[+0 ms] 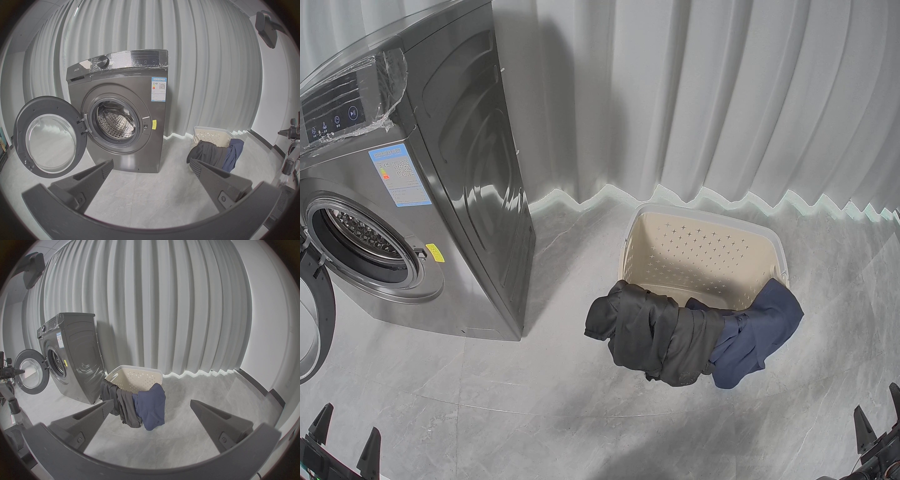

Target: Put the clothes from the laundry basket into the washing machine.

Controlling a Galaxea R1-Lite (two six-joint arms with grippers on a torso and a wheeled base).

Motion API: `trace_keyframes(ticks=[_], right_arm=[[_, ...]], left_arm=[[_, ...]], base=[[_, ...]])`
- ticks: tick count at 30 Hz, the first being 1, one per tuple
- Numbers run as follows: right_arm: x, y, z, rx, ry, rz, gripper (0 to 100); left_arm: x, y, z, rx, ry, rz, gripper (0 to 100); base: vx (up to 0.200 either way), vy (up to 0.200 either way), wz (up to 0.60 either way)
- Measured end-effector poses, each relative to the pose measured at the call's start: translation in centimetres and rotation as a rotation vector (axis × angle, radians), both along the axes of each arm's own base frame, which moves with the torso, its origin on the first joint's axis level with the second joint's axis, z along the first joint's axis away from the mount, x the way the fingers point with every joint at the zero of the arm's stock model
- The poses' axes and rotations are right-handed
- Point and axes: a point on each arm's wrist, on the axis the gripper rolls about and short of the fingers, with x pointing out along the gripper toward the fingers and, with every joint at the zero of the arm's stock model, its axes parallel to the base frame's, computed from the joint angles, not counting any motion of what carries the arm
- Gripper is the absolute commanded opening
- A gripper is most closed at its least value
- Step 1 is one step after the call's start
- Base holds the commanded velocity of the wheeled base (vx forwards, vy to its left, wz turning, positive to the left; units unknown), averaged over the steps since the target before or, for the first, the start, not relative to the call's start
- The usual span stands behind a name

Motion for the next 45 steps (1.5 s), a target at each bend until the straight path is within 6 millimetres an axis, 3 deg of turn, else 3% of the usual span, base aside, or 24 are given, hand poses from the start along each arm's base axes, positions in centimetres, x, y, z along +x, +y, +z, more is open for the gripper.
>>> trace_keyframes(ticks=[22,40,45], right_arm=[[0.0,0.0,0.01,0.0,0.0,0.0,100],[0.0,0.0,0.0,0.001,0.001,-0.001,100],[0.0,0.0,0.0,0.0,0.0,-0.001,100]], left_arm=[[0.0,0.0,0.01,0.0,-0.001,0.0,100],[0.0,0.0,0.01,0.0,-0.001,0.0,100],[0.0,0.0,0.0,0.0,0.0,-0.001,100]], base=[[0.0,-0.2,0.0],[0.0,0.0,0.0],[0.0,-0.2,0.0]])
